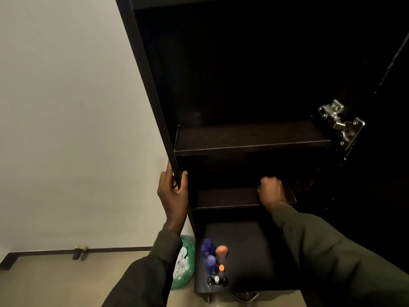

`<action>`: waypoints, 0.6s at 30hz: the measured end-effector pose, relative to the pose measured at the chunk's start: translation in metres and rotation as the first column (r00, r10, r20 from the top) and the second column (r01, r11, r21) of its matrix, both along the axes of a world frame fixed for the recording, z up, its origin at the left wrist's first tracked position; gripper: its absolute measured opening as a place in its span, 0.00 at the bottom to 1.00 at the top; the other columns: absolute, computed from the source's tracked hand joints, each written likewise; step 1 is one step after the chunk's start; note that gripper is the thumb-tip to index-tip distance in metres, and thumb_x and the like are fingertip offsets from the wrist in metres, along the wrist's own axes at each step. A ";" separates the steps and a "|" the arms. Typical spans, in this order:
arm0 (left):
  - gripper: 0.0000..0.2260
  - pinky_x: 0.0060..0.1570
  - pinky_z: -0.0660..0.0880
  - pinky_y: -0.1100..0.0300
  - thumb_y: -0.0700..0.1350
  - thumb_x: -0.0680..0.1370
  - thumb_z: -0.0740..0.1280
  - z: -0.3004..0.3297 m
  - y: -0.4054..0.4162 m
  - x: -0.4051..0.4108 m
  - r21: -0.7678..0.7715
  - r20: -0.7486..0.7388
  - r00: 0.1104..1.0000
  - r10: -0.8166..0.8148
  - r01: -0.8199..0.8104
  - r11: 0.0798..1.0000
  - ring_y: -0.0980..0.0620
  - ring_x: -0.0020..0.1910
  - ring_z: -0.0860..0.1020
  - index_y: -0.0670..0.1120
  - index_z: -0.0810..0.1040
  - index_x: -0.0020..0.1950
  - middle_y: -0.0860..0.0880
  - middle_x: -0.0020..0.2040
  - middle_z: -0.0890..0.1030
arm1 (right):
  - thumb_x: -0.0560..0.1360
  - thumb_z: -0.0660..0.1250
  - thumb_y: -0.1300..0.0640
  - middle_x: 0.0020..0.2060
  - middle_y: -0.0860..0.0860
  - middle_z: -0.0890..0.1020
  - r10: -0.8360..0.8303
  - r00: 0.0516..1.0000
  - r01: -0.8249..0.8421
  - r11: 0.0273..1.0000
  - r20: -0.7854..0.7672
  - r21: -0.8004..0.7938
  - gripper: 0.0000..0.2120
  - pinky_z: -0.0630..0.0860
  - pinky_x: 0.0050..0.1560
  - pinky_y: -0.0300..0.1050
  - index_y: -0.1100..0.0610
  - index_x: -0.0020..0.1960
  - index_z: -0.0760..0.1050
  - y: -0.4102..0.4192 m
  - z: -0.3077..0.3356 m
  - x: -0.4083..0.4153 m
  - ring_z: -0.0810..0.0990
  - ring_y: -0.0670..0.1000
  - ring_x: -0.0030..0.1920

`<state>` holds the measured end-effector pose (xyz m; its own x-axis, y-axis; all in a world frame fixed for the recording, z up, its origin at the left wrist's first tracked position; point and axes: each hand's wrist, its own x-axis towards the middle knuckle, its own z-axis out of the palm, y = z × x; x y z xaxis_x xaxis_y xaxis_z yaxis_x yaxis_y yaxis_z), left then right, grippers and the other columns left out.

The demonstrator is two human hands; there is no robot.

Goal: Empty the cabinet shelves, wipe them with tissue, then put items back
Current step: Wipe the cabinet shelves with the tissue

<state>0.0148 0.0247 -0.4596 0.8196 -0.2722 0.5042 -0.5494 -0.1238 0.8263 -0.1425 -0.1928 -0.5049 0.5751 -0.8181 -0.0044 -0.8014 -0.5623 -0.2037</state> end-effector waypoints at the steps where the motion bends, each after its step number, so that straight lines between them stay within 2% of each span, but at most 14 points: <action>1: 0.16 0.37 0.69 0.71 0.43 0.79 0.68 -0.001 0.000 0.000 0.004 -0.002 1.000 0.005 -0.005 1.000 0.54 0.39 0.73 0.44 0.75 0.67 0.48 0.42 0.75 | 0.77 0.65 0.60 0.49 0.61 0.82 0.013 0.999 -0.014 1.000 0.035 0.016 0.09 0.77 0.49 0.48 0.63 0.53 0.80 0.008 -0.002 0.006 0.81 0.60 0.52; 6: 0.15 0.38 0.71 0.70 0.43 0.79 0.68 -0.004 0.000 0.000 -0.008 -0.010 1.000 -0.008 0.008 1.000 0.53 0.40 0.74 0.44 0.76 0.66 0.47 0.43 0.76 | 0.79 0.63 0.60 0.47 0.55 0.83 0.139 0.989 -0.142 0.987 0.053 0.072 0.08 0.76 0.44 0.42 0.60 0.53 0.80 0.045 -0.009 0.043 0.81 0.53 0.48; 11: 0.17 0.39 0.70 0.72 0.43 0.79 0.68 -0.001 0.001 -0.001 -0.013 -0.014 0.999 -0.036 0.036 0.999 0.55 0.41 0.75 0.44 0.75 0.68 0.48 0.44 0.76 | 0.78 0.63 0.60 0.54 0.60 0.79 0.241 0.947 -0.274 0.951 0.210 0.144 0.12 0.75 0.55 0.48 0.61 0.59 0.77 0.082 -0.019 0.086 0.78 0.59 0.56; 14: 0.17 0.39 0.70 0.70 0.43 0.79 0.69 0.000 0.002 0.000 0.000 -0.019 0.999 -0.033 0.033 0.999 0.56 0.39 0.73 0.44 0.75 0.68 0.49 0.42 0.75 | 0.77 0.64 0.62 0.56 0.60 0.78 0.287 0.923 -0.338 0.922 0.256 0.189 0.13 0.76 0.54 0.46 0.62 0.61 0.76 0.098 -0.022 0.111 0.78 0.59 0.56; 18: 0.18 0.40 0.73 0.64 0.44 0.79 0.69 -0.002 0.003 0.000 0.001 -0.024 0.999 -0.048 0.049 0.999 0.52 0.40 0.75 0.45 0.74 0.69 0.48 0.43 0.75 | 0.77 0.64 0.62 0.54 0.60 0.81 0.340 0.886 -0.412 0.889 0.314 0.199 0.11 0.75 0.50 0.43 0.62 0.58 0.78 0.111 -0.029 0.131 0.79 0.60 0.56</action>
